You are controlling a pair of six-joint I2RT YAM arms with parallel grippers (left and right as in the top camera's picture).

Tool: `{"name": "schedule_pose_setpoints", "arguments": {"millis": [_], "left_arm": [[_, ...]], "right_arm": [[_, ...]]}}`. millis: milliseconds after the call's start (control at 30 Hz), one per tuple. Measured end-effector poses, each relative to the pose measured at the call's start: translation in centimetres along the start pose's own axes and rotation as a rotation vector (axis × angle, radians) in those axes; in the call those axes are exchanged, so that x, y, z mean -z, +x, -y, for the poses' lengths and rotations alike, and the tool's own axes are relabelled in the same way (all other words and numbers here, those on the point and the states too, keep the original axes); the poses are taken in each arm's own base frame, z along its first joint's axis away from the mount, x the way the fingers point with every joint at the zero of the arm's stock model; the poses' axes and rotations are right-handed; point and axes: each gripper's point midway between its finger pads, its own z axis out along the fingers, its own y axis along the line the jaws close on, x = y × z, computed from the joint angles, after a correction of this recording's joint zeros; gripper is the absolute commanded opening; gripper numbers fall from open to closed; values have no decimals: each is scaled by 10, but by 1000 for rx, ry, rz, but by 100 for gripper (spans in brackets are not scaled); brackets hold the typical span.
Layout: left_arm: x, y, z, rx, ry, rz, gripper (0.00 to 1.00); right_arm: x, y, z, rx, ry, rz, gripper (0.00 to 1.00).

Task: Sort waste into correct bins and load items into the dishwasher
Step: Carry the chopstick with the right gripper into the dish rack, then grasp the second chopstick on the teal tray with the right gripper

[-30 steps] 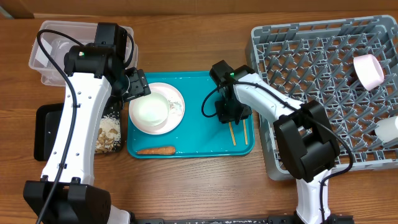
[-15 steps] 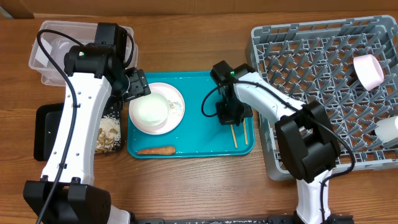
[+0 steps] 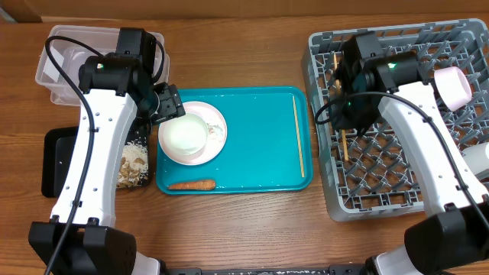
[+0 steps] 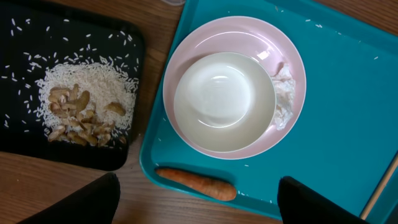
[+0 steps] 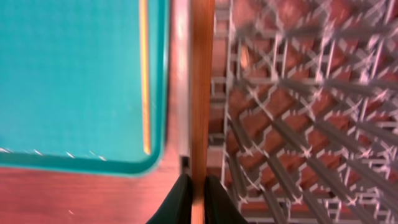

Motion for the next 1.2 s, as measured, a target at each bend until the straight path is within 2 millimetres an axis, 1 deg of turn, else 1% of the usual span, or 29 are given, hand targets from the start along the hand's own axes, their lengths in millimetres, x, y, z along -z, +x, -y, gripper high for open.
{"name": "schedule_pose_setpoints", "arguments": {"millis": [33, 100, 133, 167, 233, 267, 300, 367, 467, 533, 600, 633, 667, 700, 733, 767, 800, 833, 933, 967, 1033, 1067, 1100, 1133, 1167, 1200], "left_arm": [[0, 0, 0, 0, 0, 0, 83], [0, 0, 0, 0, 0, 0, 83], [0, 0, 0, 0, 0, 1, 83], [0, 0, 0, 0, 0, -1, 83], [0, 0, 0, 0, 0, 0, 83], [0, 0, 0, 0, 0, 0, 83], [0, 0, 0, 0, 0, 0, 83], [0, 0, 0, 0, 0, 0, 83], [0, 0, 0, 0, 0, 0, 83], [0, 0, 0, 0, 0, 0, 83], [0, 0, 0, 0, 0, 1, 83], [0, 0, 0, 0, -1, -1, 83], [0, 0, 0, 0, 0, 1, 83], [0, 0, 0, 0, 0, 0, 83], [0, 0, 0, 0, 0, 0, 83], [0, 0, 0, 0, 0, -1, 83], [0, 0, 0, 0, 0, 0, 83], [0, 0, 0, 0, 0, 0, 83], [0, 0, 0, 0, 0, 0, 83], [0, 0, 0, 0, 0, 0, 83], [0, 0, 0, 0, 0, 0, 84], [0, 0, 0, 0, 0, 0, 84], [0, 0, 0, 0, 0, 0, 84], [0, 0, 0, 0, 0, 0, 84], [0, 0, 0, 0, 0, 0, 84], [0, 0, 0, 0, 0, -1, 84]], "right_arm": [[-8, 5, 1, 5, 3, -20, 7], [-31, 19, 3, 18, 9, -80, 7], [-44, 24, 4, 25, 11, -97, 7], [-52, 24, 4, 27, 10, -94, 7], [-70, 33, 5, 30, 12, -120, 8], [-74, 38, 6, 31, 14, -137, 11], [-77, 41, 6, 33, 15, -148, 16], [-77, 41, 6, 38, 15, -148, 23], [-77, 41, 8, 38, 24, -147, 31], [-75, 44, 8, 36, 26, -163, 34], [-61, 39, 8, 29, 26, -157, 36], [-51, 33, 7, 25, 25, -147, 37], [-35, 18, 4, 18, 19, -97, 37], [-20, 4, 0, 15, 6, -42, 45], [-7, -9, -6, 19, -11, 13, 49], [0, -18, -12, 21, -25, 49, 49], [10, -31, -23, 43, -45, 111, 49], [17, -38, -38, 71, -70, 149, 50], [17, -39, -69, 115, -113, 166, 49], [13, -37, -77, 123, -121, 161, 49], [4, -37, -85, 118, -124, 148, 49], [-12, -35, -89, 101, -118, 120, 49], [-32, -32, -90, 82, -106, 81, 49], [-48, -28, -89, 66, -94, 47, 49], [-57, -26, -88, 57, -88, 29, 49], [-81, -17, -85, 37, -68, -26, 49]]}}
